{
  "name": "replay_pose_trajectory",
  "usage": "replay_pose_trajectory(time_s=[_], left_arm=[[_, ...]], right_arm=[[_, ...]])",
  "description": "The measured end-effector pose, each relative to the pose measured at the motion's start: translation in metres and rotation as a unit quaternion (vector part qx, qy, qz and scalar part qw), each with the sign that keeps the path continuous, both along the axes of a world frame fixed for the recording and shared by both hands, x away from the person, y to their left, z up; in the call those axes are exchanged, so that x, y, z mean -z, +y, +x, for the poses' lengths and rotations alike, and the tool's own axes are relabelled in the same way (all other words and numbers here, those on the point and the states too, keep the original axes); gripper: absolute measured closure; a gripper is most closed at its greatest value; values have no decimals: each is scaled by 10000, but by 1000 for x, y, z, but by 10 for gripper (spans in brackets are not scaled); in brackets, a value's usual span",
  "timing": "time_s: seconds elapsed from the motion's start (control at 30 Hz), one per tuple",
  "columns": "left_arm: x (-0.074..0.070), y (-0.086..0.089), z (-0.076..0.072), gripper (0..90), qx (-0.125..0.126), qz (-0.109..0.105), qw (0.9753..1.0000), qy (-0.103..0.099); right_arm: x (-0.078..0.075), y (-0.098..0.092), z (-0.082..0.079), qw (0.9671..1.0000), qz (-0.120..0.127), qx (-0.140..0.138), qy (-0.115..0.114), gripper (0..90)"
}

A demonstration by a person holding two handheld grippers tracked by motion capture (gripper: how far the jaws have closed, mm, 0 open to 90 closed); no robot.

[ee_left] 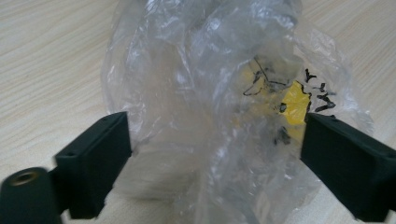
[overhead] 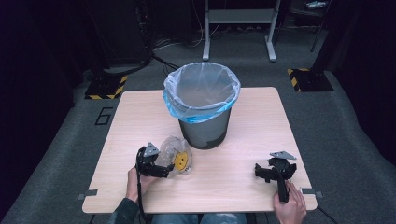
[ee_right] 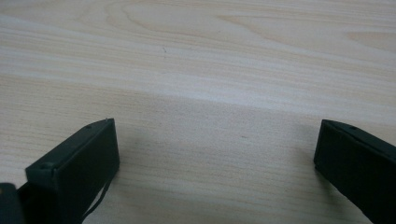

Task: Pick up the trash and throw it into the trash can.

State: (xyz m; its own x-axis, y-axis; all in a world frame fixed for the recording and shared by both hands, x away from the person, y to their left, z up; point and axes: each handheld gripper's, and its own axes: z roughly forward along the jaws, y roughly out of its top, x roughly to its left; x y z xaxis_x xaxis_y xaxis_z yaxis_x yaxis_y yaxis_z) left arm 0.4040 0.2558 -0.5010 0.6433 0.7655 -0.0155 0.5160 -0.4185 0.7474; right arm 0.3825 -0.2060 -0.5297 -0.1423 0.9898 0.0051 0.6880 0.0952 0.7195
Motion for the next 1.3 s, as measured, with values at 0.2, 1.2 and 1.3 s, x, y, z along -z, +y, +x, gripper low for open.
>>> replay_pose_trajectory(time_s=[0.2,1.2,1.3], left_arm=[[3,0,2,290,-74,-109,9998,114],[-12,29,-6,850,-126,-808,9965,-182],[-16,32,-8,850,-147,-831,9962,-210]], right_arm=[[0,0,0,10000,-1,-5,0,0],[0,0,0,10000,7,-17,9,0],[0,0,0,10000,8,-18,9,0]])
